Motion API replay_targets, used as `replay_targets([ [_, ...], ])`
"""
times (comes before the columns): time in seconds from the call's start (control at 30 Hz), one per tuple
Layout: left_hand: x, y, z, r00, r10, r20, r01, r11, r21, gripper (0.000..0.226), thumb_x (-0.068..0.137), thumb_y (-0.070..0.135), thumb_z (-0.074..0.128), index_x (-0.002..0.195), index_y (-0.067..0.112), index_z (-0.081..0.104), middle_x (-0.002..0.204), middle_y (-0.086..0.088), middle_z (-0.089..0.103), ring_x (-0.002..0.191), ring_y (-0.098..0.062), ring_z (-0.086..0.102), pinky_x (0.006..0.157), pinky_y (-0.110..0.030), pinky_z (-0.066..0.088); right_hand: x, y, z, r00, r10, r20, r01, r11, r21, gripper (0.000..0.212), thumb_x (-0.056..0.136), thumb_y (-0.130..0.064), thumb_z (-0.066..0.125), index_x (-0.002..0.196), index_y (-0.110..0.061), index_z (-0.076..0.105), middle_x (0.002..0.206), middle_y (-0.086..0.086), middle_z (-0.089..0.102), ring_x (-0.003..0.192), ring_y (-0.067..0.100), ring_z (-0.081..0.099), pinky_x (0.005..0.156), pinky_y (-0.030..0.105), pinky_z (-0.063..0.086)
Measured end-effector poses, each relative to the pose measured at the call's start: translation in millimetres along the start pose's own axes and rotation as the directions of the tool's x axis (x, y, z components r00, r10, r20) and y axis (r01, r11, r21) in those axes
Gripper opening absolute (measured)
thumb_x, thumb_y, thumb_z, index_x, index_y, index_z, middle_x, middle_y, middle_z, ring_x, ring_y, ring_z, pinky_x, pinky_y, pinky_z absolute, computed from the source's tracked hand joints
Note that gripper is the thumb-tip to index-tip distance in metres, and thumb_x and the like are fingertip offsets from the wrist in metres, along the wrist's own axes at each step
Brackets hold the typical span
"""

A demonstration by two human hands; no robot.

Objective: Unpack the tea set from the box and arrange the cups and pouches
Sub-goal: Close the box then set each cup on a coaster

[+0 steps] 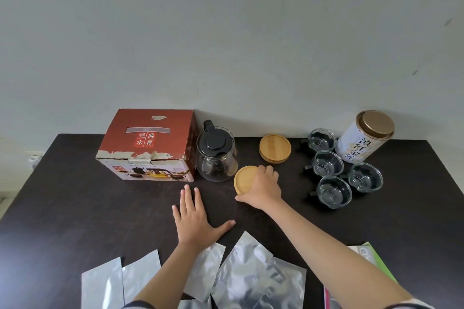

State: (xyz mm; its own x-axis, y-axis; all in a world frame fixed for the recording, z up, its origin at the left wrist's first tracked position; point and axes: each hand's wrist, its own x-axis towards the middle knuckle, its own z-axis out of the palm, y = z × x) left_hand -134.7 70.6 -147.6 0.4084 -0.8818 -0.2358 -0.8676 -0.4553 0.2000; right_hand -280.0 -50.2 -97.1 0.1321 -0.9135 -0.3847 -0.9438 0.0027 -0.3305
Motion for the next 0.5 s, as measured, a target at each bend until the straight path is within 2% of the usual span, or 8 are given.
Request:
replay_targets([
  [0.13,4.9,-7.6,-3.7,0.997,0.021,-0.067,-0.024,0.999,-0.030,0.123,0.057,0.095,0.031,0.149,0.013,0.023,0.157,-0.012,0.014,0.144,-0.032,0.014,0.115,-0.051,0.013,4.0,18.9,-17.4,0.998,-0.021,0.051,0.020,1.000,0.019,0.109,0.058,-0.055,0.083,0.140,-0.011,0.028,0.138,0.008,0.030,0.130,0.027,0.033,0.089,0.040,0.048],
  [0.2,9.0,-16.7,-3.4,0.993,0.071,-0.096,-0.071,0.997,0.006,0.113,0.063,0.091,0.031,0.145,0.014,0.033,0.153,-0.012,0.026,0.139,-0.033,0.027,0.112,-0.053,0.020,7.0,34.2,-32.1,0.995,-0.045,0.093,0.045,0.999,-0.006,0.118,0.057,-0.052,0.084,0.148,-0.017,0.017,0.141,0.011,0.026,0.133,0.030,0.030,0.094,0.044,0.046],
  [0.3,11.2,-28.7,2.1,0.984,0.146,-0.099,-0.141,0.989,0.051,0.100,0.073,0.085,0.025,0.145,0.015,0.034,0.152,-0.011,0.030,0.139,-0.032,0.029,0.112,-0.053,0.021,9.2,56.9,-53.6,0.983,-0.063,0.171,0.084,0.989,-0.122,0.121,0.059,-0.045,0.085,0.152,-0.028,0.009,0.145,0.014,0.019,0.134,0.033,0.029,0.098,0.045,0.045],
  [0.4,11.4,-32.6,5.0,0.981,0.156,-0.112,-0.154,0.988,0.029,0.086,0.085,0.072,0.016,0.145,0.014,0.035,0.151,-0.011,0.032,0.138,-0.032,0.030,0.112,-0.054,0.021,8.7,71.1,-62.5,0.970,-0.090,0.226,0.148,0.956,-0.254,0.115,0.060,-0.032,0.086,0.150,-0.025,0.016,0.146,0.012,0.016,0.134,0.033,0.030,0.095,0.041,0.047],
  [0.5,12.2,-33.2,4.1,0.983,0.154,-0.103,-0.155,0.988,0.003,0.073,0.088,0.059,0.024,0.142,0.012,0.040,0.148,-0.014,0.037,0.134,-0.035,0.036,0.110,-0.056,0.025,7.8,75.6,-58.1,0.961,-0.121,0.249,0.202,0.922,-0.330,0.112,0.059,-0.026,0.088,0.148,-0.018,0.021,0.146,0.010,0.017,0.132,0.030,0.034,0.091,0.040,0.049],
])
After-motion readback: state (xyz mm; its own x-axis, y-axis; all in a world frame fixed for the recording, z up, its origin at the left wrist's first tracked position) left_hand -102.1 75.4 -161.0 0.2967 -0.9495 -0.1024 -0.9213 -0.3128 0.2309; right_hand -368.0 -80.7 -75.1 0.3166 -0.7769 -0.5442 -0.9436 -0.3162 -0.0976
